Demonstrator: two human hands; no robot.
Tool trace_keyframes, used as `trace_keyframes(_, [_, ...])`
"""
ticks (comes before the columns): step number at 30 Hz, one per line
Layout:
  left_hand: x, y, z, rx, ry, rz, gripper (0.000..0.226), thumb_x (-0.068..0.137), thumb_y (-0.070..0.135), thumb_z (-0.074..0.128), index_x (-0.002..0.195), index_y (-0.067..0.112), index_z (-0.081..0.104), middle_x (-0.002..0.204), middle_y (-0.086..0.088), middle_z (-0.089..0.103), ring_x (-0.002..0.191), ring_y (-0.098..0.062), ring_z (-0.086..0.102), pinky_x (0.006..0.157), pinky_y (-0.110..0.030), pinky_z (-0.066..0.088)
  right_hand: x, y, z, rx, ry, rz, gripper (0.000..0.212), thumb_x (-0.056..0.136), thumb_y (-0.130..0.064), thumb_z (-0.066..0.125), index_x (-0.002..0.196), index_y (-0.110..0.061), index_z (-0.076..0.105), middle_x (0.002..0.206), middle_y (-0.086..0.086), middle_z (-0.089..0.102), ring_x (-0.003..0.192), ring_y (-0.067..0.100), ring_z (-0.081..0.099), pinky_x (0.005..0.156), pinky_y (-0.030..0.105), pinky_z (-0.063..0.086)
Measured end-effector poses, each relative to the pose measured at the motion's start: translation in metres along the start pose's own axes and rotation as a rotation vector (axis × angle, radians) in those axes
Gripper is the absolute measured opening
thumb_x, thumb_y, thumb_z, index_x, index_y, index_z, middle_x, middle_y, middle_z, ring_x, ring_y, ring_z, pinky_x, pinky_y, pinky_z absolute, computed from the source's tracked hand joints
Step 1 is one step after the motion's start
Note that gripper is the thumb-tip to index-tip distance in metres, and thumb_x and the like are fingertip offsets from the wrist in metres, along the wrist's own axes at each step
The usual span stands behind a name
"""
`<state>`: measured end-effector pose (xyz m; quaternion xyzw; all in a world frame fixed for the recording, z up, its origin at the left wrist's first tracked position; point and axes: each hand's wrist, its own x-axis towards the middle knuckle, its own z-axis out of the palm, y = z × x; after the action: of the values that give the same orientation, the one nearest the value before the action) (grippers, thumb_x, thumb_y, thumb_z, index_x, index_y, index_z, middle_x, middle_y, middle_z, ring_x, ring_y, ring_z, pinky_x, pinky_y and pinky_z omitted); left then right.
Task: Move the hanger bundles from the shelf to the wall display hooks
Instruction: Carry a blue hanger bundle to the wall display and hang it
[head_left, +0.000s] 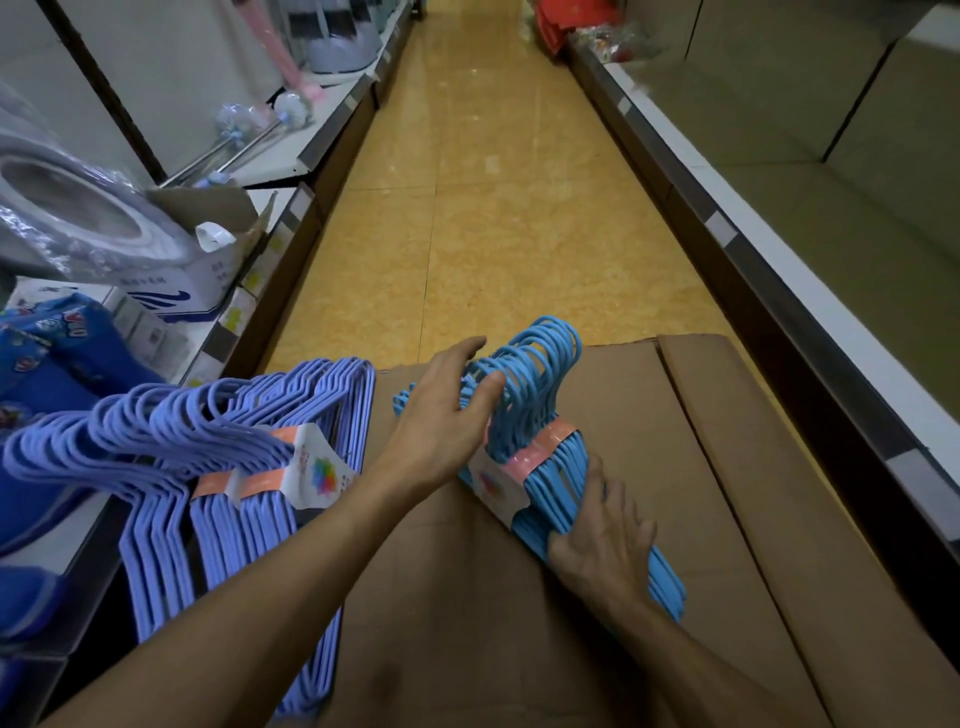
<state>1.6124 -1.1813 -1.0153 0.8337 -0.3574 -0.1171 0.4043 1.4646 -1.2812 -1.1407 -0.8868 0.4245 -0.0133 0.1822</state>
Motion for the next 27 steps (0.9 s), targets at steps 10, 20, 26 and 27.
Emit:
trace_keyframes(10, [0.003, -0.045, -0.001, -0.277, 0.294, -0.506, 0.041, 0.088, 0.037, 0.065, 0.122, 0.016, 0.053, 0.109, -0.003, 0.061, 0.106, -0.024, 0.061, 0.092, -0.038, 0.049, 0.028, 0.004, -0.056, 0.435, -0.085, -0.116, 0.089, 0.065, -0.034, 0.057, 0.146, -0.036, 0.021, 0.129, -0.002, 0.05, 0.114, 0.025, 0.054, 0.098, 0.054, 0.045])
trace_keyframes(20, [0.03, -0.016, -0.029, -1.327, 0.302, -0.596, 0.021, 0.09, 0.029, 0.068, 0.104, 0.017, 0.058, 0.097, -0.007, 0.059, 0.088, -0.022, 0.065, 0.084, -0.04, 0.053, 0.037, -0.02, -0.118, 0.781, -0.204, -0.328, 0.05, 0.076, 0.004, 0.063, 0.105, -0.036, 0.053, 0.079, -0.004, 0.049, 0.061, 0.004, 0.045, 0.06, 0.024, 0.043])
trace_keyframes(26, [0.033, 0.011, -0.058, -1.418, 0.421, -0.602, 0.015, 0.089, 0.028, 0.065, 0.089, 0.018, 0.054, 0.083, -0.003, 0.05, 0.089, -0.025, 0.061, 0.081, -0.037, 0.048, 0.034, -0.038, -0.142, 0.785, -0.239, -0.377, 0.046, 0.079, 0.006, 0.06, 0.083, -0.038, 0.048, 0.075, 0.0, 0.044, 0.057, 0.004, 0.041, 0.052, 0.013, 0.038])
trace_keyframes(27, [0.032, 0.017, -0.065, -1.408, 0.436, -0.6, 0.015, 0.089, 0.028, 0.064, 0.089, 0.017, 0.053, 0.08, -0.002, 0.049, 0.084, -0.024, 0.059, 0.081, -0.036, 0.047, 0.032, -0.043, -0.15, 0.774, -0.233, -0.379, 0.045, 0.08, 0.006, 0.06, 0.084, -0.038, 0.048, 0.076, 0.0, 0.045, 0.057, 0.005, 0.041, 0.052, 0.012, 0.038])
